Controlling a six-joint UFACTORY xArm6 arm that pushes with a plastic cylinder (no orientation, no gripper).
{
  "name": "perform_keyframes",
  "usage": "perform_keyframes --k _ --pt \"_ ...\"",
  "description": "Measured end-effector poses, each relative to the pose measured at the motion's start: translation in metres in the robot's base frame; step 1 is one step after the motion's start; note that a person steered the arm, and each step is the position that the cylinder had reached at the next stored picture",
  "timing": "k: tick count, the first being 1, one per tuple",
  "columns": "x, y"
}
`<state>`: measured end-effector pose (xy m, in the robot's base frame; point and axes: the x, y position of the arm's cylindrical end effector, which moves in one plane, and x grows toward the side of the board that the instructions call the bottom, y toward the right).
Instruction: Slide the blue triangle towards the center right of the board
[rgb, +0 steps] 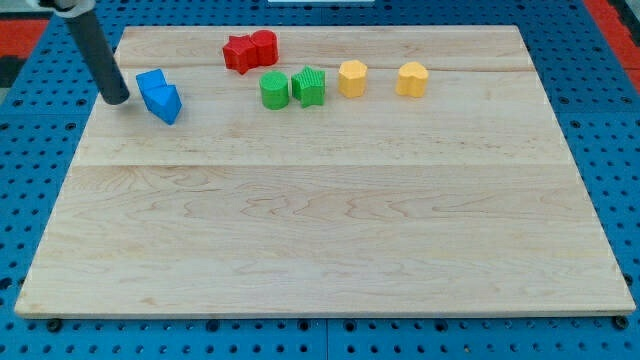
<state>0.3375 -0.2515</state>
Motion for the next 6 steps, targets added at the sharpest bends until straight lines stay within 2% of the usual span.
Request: perform_keyframes --k 1,3,4,6 --pt "0.001 0.016" --pt "0.045 0.081" --pt "0.045 0.024" --pt "0.03 0.031"
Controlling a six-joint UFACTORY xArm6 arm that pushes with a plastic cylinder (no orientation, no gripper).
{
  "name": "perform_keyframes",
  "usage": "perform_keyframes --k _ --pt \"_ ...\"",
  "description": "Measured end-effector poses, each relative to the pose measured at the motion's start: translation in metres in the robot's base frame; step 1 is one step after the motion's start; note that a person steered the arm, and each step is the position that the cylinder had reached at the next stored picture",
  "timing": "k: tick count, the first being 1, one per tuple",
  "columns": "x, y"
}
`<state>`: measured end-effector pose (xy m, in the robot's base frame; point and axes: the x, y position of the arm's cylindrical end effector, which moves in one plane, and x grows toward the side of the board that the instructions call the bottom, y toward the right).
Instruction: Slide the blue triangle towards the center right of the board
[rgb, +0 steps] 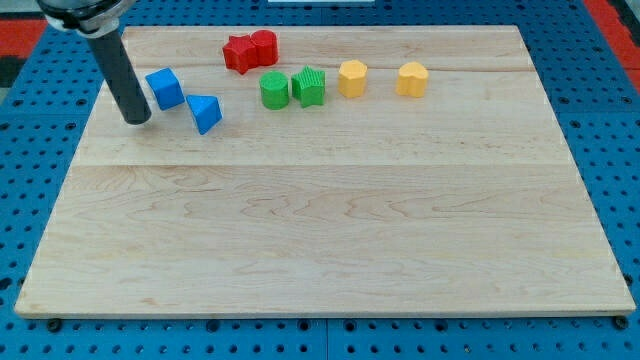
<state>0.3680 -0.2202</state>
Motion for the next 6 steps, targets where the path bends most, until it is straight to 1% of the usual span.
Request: perform_keyframes --k 1,2,5,6 --pt "-0.008 0.027" --pt "-0.008 0.075" --pt "-0.002 0.168" --pt "0.013 0.206"
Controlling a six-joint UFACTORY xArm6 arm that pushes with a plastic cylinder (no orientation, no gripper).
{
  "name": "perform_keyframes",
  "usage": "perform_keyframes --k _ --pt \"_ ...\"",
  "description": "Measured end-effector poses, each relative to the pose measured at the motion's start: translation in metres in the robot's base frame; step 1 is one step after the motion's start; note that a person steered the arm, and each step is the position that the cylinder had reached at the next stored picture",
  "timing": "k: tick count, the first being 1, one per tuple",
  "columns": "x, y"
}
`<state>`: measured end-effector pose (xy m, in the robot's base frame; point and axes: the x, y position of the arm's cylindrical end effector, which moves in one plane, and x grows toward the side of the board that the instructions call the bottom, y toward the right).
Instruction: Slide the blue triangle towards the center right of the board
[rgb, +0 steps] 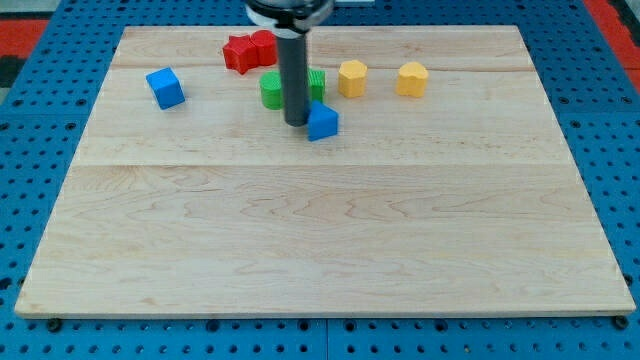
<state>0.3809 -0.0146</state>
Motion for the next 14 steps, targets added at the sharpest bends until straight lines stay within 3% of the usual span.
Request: perform_keyframes --k 1,4,5,6,7,8,11,12,14 --pt "0.011 0.045" --pt "0.044 0.098" --pt "0.045 0.095" --pt "0.021 0.062" --pt "-0.015 0.099" --pt "0.006 0.141" --pt "0.026 0.148" --pt "0.026 0.14" --pt "-0.001 -0.066"
